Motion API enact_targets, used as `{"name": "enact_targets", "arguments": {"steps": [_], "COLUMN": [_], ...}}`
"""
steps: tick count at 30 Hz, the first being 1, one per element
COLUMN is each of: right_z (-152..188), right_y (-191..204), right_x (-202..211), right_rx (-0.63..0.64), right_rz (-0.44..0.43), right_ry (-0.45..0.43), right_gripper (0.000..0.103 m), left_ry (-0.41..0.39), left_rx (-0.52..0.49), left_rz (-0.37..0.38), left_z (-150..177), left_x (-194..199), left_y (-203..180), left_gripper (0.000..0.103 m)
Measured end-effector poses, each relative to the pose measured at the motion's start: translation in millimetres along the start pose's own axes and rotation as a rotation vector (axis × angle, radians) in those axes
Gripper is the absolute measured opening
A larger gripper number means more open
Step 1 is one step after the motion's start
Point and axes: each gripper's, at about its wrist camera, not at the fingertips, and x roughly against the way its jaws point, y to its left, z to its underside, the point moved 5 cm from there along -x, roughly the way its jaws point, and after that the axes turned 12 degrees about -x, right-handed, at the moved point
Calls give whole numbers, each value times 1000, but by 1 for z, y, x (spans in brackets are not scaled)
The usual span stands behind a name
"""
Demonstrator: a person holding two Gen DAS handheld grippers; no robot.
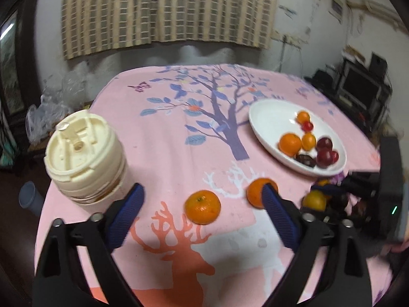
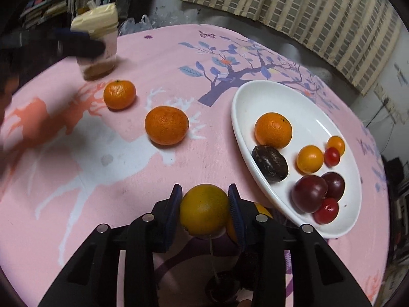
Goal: Organize fruits
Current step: 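Grasp a yellow tomato with the right gripper while the left grasps a mandarin, then release the yellow tomato and mandarin onto the white plate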
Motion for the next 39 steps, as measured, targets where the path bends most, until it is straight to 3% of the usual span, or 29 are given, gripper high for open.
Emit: {"name": "enact_targets", "arguments": {"steps": [3,7,11,17,23,30,39], "right_z": [-2,-10,-15,-19,-20,-20,-20], "right_y": [-5,-13,-20,-30,-38,-51,-68], "right_x": [9,32,46,57,61,65,71], "right_rx": [-66,-141,-175,-219,-241,-287,-334], "right_rz": [-70,-148,-178,-189,-186,-188,-182], "right_ry": [-12,-66,-103,-138,-151,-168,-191], "right_gripper": [37,37,37,37,37,37,37], "left_ry": [52,107,139,156,170,169,101], "left_rx": [-42,-29,-25,-35,-37,-19,12], "left_rz": [-9,-17,14,20,-2,7,29], "left_z": [7,15,21,25,27,26,6], "left_x": [-15,-35,-48,-60,-66,-65,-40], "left_y": [-6,-4,-5,-11,-11,-8,-12], "left_gripper": [70,63,54,54,44,43,43]}}
